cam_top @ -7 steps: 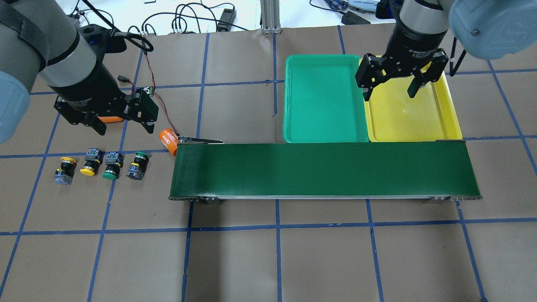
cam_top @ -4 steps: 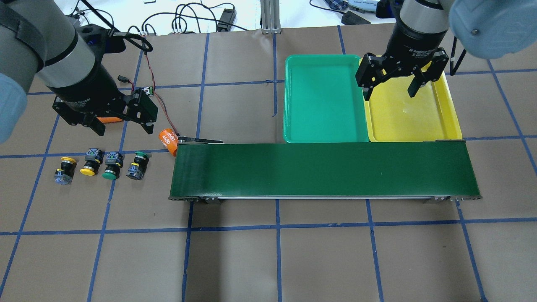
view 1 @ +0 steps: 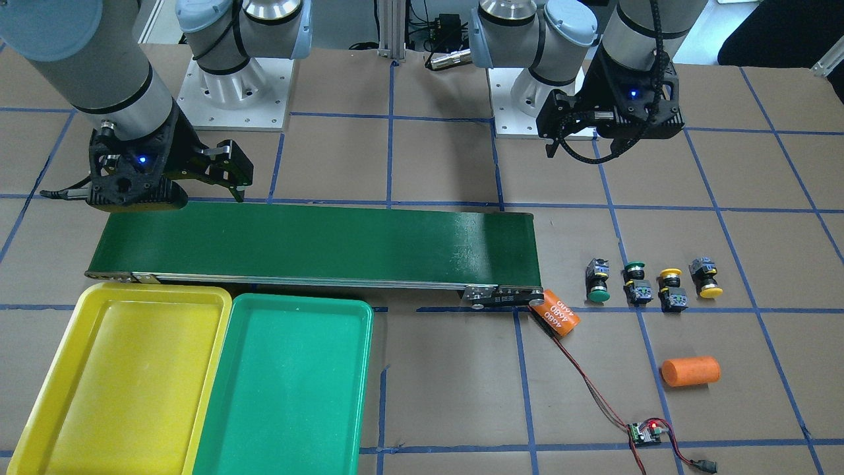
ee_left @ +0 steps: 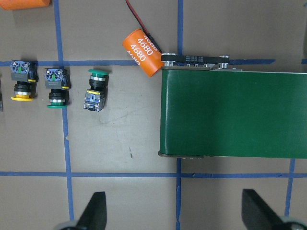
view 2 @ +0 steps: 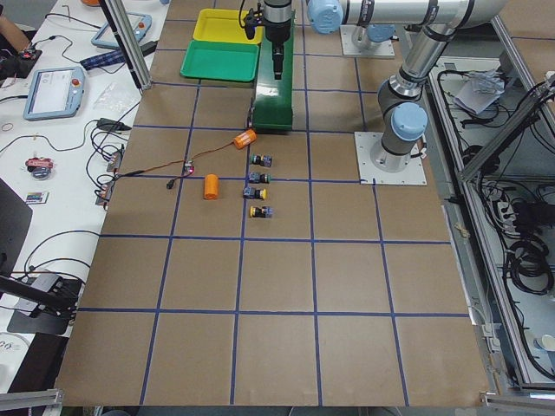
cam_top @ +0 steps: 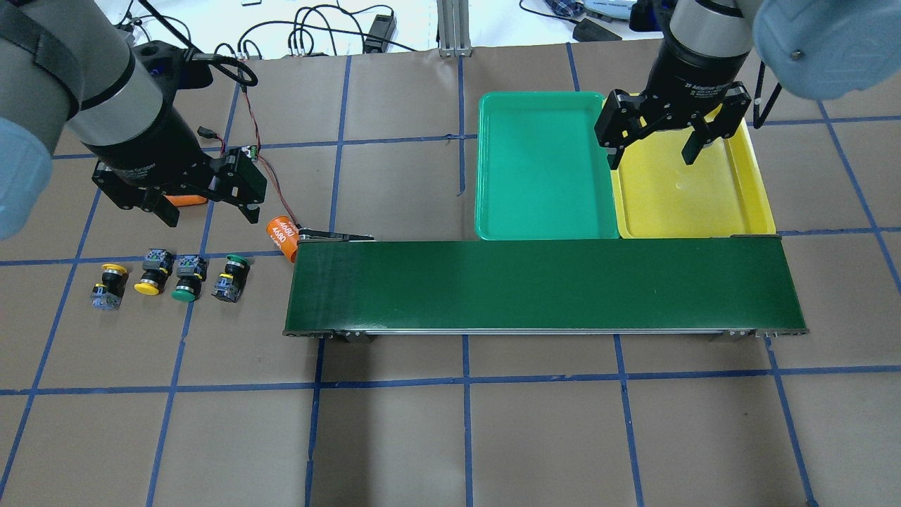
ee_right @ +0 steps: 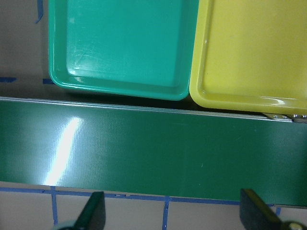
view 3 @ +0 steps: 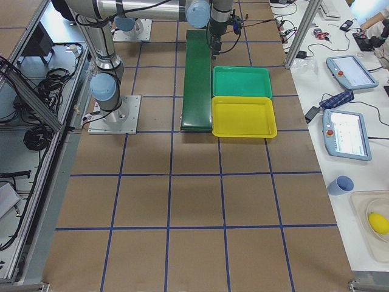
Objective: Sort buttons by color to trays
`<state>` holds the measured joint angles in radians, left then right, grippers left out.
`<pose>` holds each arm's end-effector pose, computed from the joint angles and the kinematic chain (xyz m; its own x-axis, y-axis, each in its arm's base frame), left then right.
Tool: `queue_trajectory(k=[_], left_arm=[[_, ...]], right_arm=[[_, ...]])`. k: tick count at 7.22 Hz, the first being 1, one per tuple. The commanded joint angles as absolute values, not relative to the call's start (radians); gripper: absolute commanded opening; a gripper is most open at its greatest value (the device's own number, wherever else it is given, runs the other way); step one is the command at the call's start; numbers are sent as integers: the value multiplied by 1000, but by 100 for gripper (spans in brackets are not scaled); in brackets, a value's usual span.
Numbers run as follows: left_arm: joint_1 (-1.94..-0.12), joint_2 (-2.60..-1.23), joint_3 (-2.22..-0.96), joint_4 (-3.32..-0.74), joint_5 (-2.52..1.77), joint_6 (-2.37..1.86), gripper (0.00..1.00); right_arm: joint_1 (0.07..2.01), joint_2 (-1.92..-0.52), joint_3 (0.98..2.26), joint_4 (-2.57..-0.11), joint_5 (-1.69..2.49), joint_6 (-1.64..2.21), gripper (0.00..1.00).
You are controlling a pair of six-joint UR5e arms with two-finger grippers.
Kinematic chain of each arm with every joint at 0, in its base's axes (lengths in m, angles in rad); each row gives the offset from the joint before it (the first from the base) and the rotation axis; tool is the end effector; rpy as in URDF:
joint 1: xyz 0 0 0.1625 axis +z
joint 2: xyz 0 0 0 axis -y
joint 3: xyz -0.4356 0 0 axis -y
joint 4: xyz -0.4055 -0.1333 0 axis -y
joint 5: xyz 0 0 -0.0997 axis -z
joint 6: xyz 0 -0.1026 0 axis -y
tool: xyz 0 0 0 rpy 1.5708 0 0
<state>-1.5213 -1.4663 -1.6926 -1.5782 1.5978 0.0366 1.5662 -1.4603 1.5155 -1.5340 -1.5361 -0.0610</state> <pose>-0.1078 -0.4630 0.4837 -0.9996 -0.0122 -0.0261 -0.0129 0.9996 0.0257 0.1344 -0.5434 0.4618 -0.9978 -0.0529 -0.0401 -0.0564 0.9944 0.0896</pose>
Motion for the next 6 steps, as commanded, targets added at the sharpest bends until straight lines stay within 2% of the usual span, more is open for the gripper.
queue_trajectory(k=[1, 5, 6], left_arm=[[-1520, -1473, -1692, -1575, 1597, 37, 100], [-1502, -1473, -1692, -1575, 1609, 58, 100], [-1449, -1494, -1690, -1569, 1599, 64, 100]], right_arm=[[1566, -1460, 1516, -1532, -1536, -60, 100], [1566, -1460, 1516, -1534, -1534, -61, 100], [1566, -1460, 1516, -1534, -1534, -61, 100]])
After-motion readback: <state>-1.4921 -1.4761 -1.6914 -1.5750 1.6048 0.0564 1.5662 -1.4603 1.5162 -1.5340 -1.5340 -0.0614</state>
